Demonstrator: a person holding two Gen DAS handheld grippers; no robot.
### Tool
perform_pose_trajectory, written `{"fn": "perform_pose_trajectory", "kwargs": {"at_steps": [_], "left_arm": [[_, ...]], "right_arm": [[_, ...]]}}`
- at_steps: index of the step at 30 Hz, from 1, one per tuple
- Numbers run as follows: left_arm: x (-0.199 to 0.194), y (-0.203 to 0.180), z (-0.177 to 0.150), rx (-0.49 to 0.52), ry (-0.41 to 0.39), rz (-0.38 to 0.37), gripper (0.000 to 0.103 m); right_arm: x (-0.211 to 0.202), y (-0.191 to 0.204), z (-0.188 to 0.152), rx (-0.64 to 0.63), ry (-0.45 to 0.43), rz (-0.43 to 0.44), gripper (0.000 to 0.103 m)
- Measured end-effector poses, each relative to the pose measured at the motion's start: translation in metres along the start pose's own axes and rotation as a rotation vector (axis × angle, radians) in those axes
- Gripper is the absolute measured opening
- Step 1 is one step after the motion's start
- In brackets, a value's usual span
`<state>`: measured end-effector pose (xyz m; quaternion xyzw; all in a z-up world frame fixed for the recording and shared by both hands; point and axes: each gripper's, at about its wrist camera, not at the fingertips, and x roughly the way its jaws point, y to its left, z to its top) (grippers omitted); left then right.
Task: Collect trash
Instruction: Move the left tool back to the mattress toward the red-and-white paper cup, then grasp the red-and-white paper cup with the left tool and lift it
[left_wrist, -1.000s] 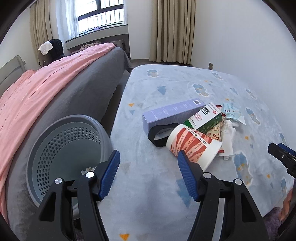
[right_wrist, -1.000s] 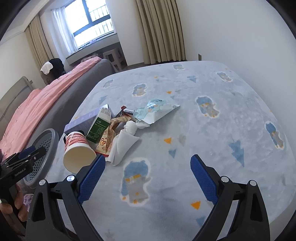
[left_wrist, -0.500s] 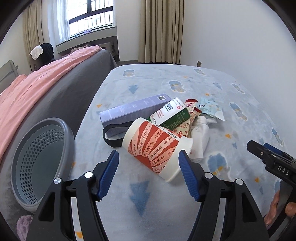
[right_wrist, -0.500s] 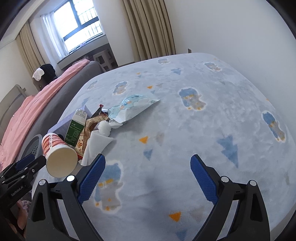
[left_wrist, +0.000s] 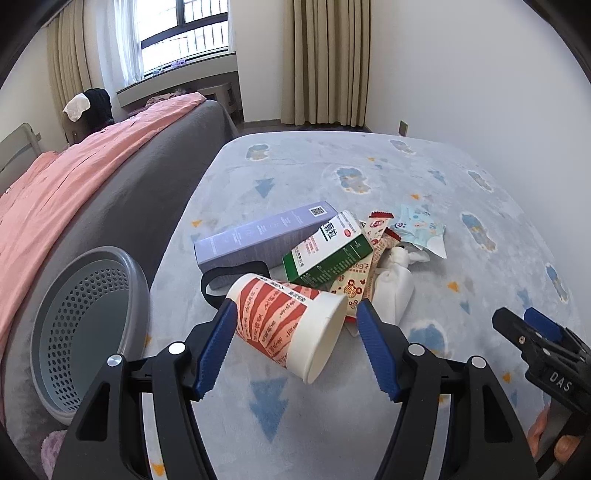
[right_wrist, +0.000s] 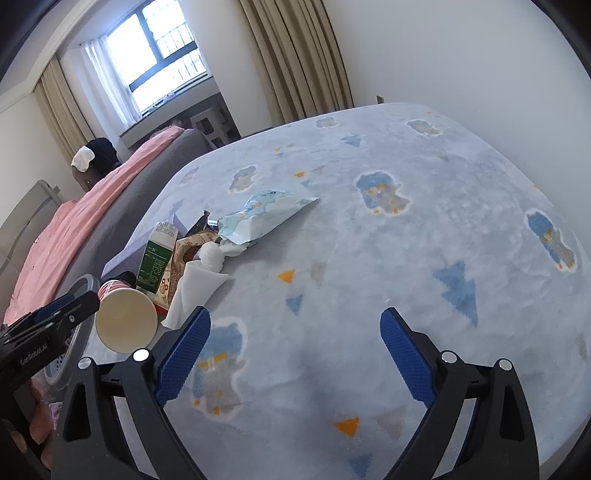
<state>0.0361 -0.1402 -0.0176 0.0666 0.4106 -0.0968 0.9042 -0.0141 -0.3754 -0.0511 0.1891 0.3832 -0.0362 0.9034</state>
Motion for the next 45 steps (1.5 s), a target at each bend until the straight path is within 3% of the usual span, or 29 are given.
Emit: {"fn": "perform_pose_trajectory", "kwargs": {"at_steps": [8,15,33,41,45], "left_arm": [[0.020,-0.013,0.010,0.016,0.023,-0.005,0.064],[0.025,-0.014,-0.010,0.052,0.024,0.033,0.064],[0.007,0.074,-0.039,-0.070,0.067,0.148,0.064],[-0.012,0.087,-0.051,-0.060,0.086,0.126,0.064],[-0.023,0.087,-0.045,-0.070,0.083,0.081,0.064]], "right_arm": [[0.000,-0.001,-0.001,0.010,0.003,0.021,0.092],[0.002,-0.003,-0.001,0.018,0.006,0.020,0.091],[0.005,0.016,-0.007,-0.022,0.017,0.033,0.091],[0.004,0.023,-0.008,-0.029,0.015,0.040,0.091],[0.001,0.024,-0.007,-0.026,0.007,0.041,0.091]]}}
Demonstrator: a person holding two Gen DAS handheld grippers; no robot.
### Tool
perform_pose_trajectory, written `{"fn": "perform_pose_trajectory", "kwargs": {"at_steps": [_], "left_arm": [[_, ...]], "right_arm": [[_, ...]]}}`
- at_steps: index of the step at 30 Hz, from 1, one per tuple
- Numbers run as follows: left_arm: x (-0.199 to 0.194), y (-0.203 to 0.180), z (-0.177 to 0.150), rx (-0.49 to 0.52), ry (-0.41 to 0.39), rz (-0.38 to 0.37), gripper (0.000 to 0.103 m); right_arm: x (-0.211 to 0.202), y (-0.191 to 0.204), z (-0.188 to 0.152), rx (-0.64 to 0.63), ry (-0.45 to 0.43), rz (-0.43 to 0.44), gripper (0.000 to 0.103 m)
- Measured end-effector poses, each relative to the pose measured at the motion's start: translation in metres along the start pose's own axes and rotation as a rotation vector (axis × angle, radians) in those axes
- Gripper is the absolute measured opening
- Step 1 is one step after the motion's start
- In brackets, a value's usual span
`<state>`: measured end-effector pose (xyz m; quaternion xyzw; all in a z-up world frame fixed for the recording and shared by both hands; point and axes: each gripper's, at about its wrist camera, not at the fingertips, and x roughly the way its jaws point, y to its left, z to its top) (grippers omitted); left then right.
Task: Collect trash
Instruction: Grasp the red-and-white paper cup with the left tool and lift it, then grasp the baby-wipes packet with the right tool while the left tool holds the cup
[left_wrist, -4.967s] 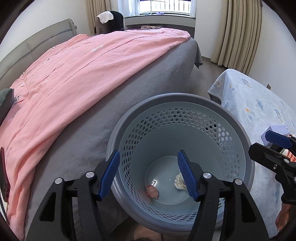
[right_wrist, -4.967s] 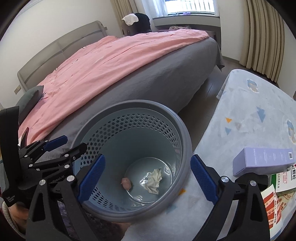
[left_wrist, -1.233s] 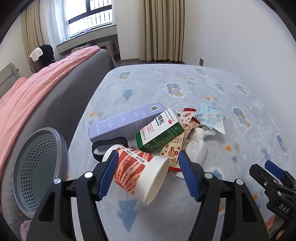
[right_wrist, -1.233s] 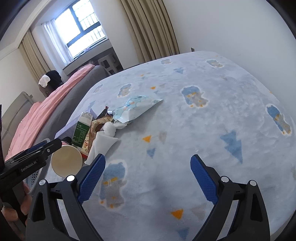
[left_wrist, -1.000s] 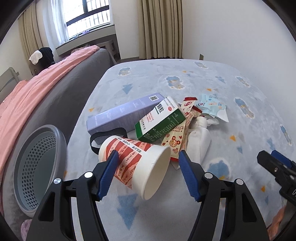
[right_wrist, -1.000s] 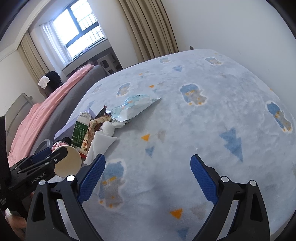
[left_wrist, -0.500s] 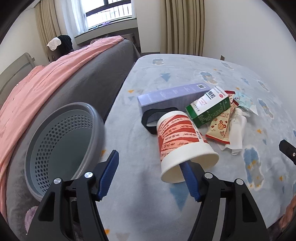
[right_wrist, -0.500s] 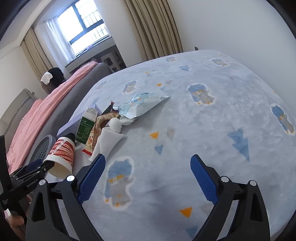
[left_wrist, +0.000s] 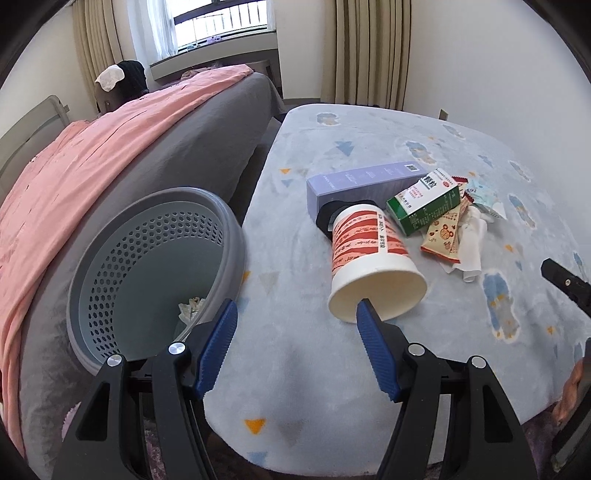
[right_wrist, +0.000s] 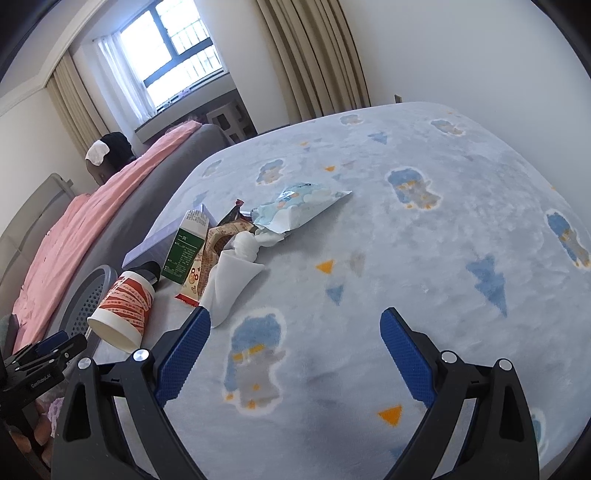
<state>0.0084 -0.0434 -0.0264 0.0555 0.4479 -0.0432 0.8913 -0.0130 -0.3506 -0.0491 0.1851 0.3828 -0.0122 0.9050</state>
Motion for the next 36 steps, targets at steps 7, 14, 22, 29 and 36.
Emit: {"fn": "perform_pose_trajectory", "kwargs": {"at_steps": [7,14,22,29,36], "left_arm": [[0.000,-0.024,0.032,0.022,-0.008,-0.087,0.064],[0.043,-0.046,0.051,0.042,0.097,-0.115,0.064],[0.072,-0.047,0.044,0.046,0.176,-0.118,0.064],[0.070,-0.042,0.039,0.042,0.146,-0.162,0.063],[0.049,-0.036,0.029,0.040,0.057,-0.141,0.063]], "right_arm": [[-0.001,0.000,0.001,0.004,-0.001,0.001,0.091],[-0.002,-0.002,0.002,0.012,-0.003,0.005,0.091],[0.001,-0.002,0.001,0.008,0.009,0.006,0.091],[0.004,0.002,-0.002,-0.004,0.015,0.002,0.091],[0.007,0.004,-0.004,-0.004,0.017,-0.014,0.091]]}}
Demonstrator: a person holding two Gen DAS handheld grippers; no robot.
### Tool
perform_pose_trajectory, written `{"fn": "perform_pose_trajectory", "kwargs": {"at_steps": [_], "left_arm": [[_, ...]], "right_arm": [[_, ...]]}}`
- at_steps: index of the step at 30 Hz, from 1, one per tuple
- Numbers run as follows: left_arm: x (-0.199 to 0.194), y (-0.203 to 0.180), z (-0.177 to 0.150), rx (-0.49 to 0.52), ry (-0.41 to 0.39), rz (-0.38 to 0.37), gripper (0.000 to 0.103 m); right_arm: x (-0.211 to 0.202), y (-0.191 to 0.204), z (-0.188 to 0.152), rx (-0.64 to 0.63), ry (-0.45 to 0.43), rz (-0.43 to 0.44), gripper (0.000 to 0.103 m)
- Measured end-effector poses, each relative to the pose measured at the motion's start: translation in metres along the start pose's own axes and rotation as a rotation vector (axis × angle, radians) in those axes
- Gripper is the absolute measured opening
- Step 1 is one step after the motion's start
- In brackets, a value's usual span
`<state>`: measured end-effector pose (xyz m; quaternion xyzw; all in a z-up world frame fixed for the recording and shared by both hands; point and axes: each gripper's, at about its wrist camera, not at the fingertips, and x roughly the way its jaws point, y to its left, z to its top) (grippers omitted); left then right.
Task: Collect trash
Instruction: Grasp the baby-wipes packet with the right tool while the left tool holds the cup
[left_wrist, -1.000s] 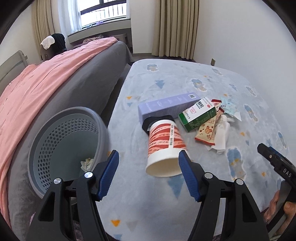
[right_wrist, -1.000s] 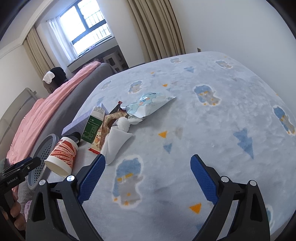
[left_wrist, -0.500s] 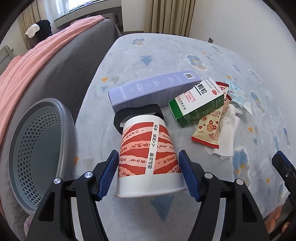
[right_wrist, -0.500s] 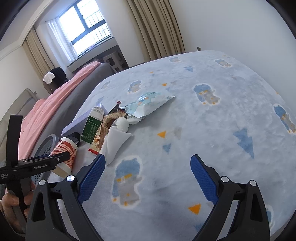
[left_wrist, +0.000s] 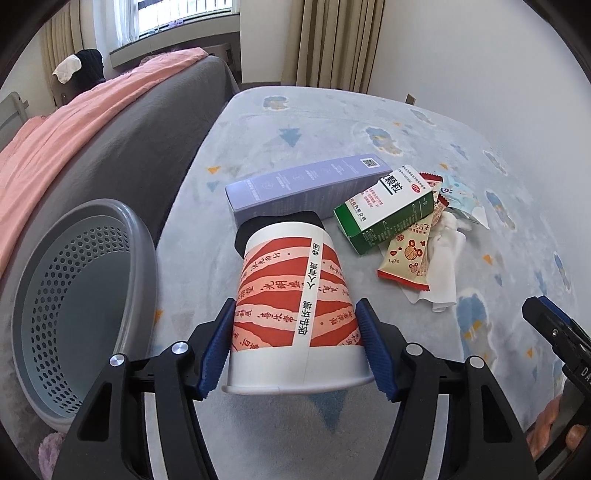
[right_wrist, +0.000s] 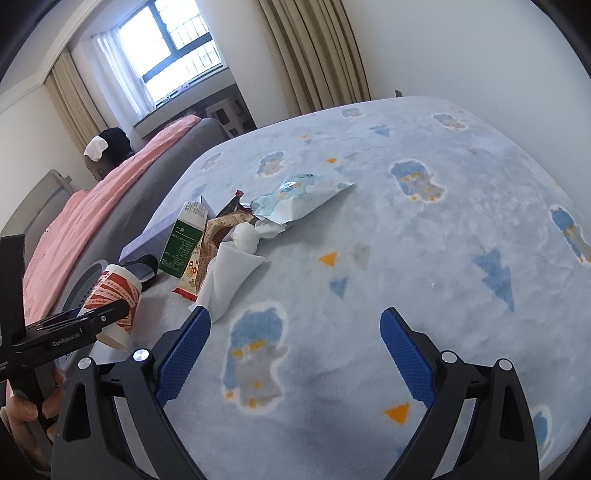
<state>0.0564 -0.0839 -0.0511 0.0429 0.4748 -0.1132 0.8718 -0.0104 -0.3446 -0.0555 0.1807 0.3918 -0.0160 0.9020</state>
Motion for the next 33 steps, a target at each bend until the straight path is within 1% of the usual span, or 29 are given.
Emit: {"fn": "perform_pose_trajectory", "kwargs": {"at_steps": [4,8,11,14,18,21,24,29,33], "left_arm": [[-0.018,0.001,-0.007,0.017,-0.066,0.039,0.063],[-0.032,0.002,-0.014,0.037,-0.118,0.070,0.063],[-0.039,0.000,-0.018,0.065,-0.145,0.087,0.063],[-0.043,0.000,-0.022,0.087,-0.169,0.096,0.063],[-0.048,-0.002,-0.025,0.108,-0.198,0.101,0.063],[-0.047,-0.004,-0.025,0.118,-0.207,0.094,0.063],[-0.045,-0.002,-0.026,0.112,-0.202,0.075,0.063],[-0.039,0.003,-0.024,0.092,-0.193,0.059,0.063],[-0.037,0.006,-0.023,0.082,-0.199,0.061,0.063]], "right_arm": [[0.003,0.003,0.007,0.000,-0.005,-0.014,0.091],[0.012,0.006,0.026,0.004,-0.017,-0.043,0.091],[0.027,0.007,0.048,0.012,-0.024,-0.070,0.091],[0.047,0.004,0.066,0.035,-0.007,-0.076,0.091],[0.071,0.007,0.079,0.002,0.026,-0.113,0.091],[0.084,0.003,0.080,0.001,0.048,-0.147,0.091],[0.088,-0.004,0.079,-0.003,0.053,-0.183,0.091],[0.084,-0.028,0.078,0.016,0.063,-0.237,0.091],[0.071,-0.034,0.083,0.022,0.043,-0.241,0.091]]}}
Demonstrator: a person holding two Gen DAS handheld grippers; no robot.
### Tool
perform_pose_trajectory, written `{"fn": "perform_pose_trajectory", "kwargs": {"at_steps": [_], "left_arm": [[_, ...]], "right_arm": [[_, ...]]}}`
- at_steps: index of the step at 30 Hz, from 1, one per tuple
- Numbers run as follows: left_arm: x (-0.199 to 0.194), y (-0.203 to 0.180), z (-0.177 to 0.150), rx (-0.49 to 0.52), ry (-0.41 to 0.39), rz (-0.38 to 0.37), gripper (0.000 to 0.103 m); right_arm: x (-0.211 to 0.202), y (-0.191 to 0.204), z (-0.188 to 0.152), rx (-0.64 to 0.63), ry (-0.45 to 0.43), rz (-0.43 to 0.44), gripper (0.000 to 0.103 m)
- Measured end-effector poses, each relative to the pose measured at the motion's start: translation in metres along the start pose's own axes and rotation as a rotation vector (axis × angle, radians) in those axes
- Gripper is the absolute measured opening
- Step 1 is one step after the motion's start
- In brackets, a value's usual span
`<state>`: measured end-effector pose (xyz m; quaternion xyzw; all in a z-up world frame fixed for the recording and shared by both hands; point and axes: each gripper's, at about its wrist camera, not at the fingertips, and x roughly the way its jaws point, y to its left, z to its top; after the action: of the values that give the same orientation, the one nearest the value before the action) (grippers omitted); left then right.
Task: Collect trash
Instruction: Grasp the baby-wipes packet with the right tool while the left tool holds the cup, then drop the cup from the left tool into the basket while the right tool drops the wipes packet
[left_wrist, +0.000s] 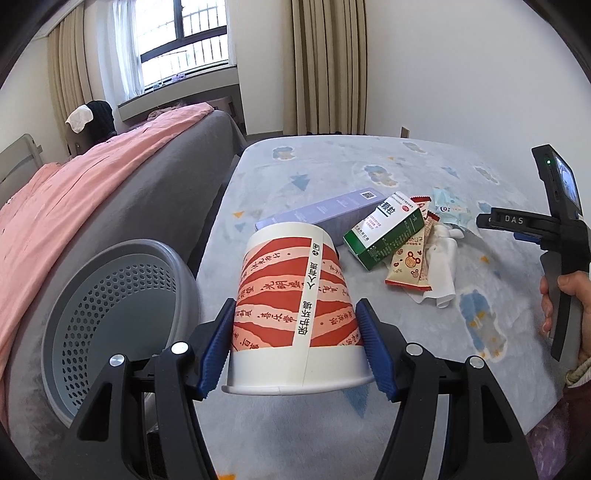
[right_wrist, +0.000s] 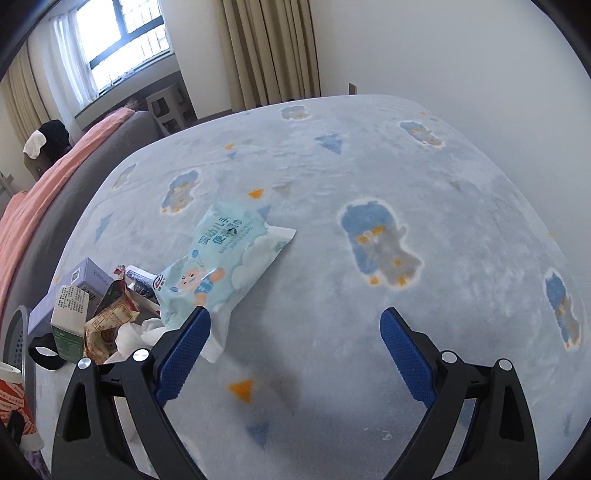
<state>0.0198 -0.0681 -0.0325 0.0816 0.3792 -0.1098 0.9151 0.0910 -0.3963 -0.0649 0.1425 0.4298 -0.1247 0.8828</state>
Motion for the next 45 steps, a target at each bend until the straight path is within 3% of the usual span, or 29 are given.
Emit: {"fn": "perform_pose_trajectory", "kwargs": {"at_steps": [5,10,19,26,36,45], "left_arm": [[0.001,-0.001,0.001,-0.003,-0.011,0.004,0.063],[0.000,0.000,-0.001,0.000,-0.023,0.012,0.063],[-0.005,0.004,-0.004,-0.009,-0.035,0.008,0.063],[-0.008,0.007,-0.004,-0.019,-0.035,0.003,0.063],[-0.021,0.024,-0.005,-0.059,-0.037,0.000,0.063],[-0.044,0.069,-0.017,-0.136,-0.044,0.042,0.063]], "right_arm": [[-0.004,0.015,0.016,0.022,-0.002,0.060,0.091],[0.011,0.038,0.029,0.043,0.023,0.065,0.091],[0.046,0.054,0.031,0.054,0.107,-0.020,0.091],[0.049,0.055,0.026,0.022,0.122,-0.023,0.057],[-0.005,0.050,0.009,-0.014,0.023,-0.004,0.052],[-0.080,0.086,-0.045,-0.074,-0.020,0.110,0.052]]}}
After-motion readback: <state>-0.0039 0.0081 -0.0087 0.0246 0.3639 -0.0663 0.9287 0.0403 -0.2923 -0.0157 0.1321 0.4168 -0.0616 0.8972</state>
